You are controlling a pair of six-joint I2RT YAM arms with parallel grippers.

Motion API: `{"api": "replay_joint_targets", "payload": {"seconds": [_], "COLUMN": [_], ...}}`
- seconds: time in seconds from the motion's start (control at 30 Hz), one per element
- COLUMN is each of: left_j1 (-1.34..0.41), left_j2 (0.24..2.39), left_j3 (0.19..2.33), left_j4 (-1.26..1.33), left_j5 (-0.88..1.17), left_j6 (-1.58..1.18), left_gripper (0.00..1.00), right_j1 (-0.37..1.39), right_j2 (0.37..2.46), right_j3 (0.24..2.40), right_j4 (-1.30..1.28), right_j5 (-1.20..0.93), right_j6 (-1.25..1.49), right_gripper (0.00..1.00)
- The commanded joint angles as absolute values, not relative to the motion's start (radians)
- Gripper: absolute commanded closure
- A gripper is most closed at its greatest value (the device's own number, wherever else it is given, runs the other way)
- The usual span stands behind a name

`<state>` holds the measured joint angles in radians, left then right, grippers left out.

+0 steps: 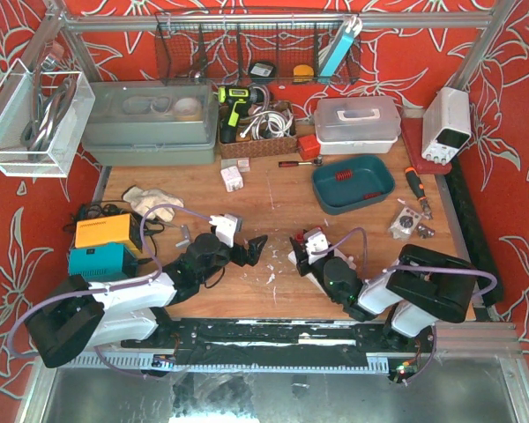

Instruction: Install the large spring

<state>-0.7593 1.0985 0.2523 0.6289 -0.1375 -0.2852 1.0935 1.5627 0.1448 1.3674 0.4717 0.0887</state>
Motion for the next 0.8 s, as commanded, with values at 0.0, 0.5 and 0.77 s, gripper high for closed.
{"api": "replay_joint_targets", "payload": {"seconds": [0.0,0.5,0.77], "left_j1": [-0.761,-0.761,-0.762], "left_j2": [1.089,1.095,1.104], "left_j3": [0.245,0.245,0.250], "left_j4": [0.647,0.646,0.663], "left_j5": [-0.156,-0.154,-0.063], "left_j6": [-0.276,-0.273,-0.247], "left_gripper": [0.00,0.00,0.00], "right_j1": [1.101,1.102,0.907], "right_j2": [1.526,1.249,1.012], "right_j3": [0.157,0.259,0.573], "right_j4": [1.334,0.831,0.038], "right_j5": [0.494,0.535,0.445], "right_j6": [0.083,0.169,0.519], "right_gripper": [0.56,0.44,0.33]}}
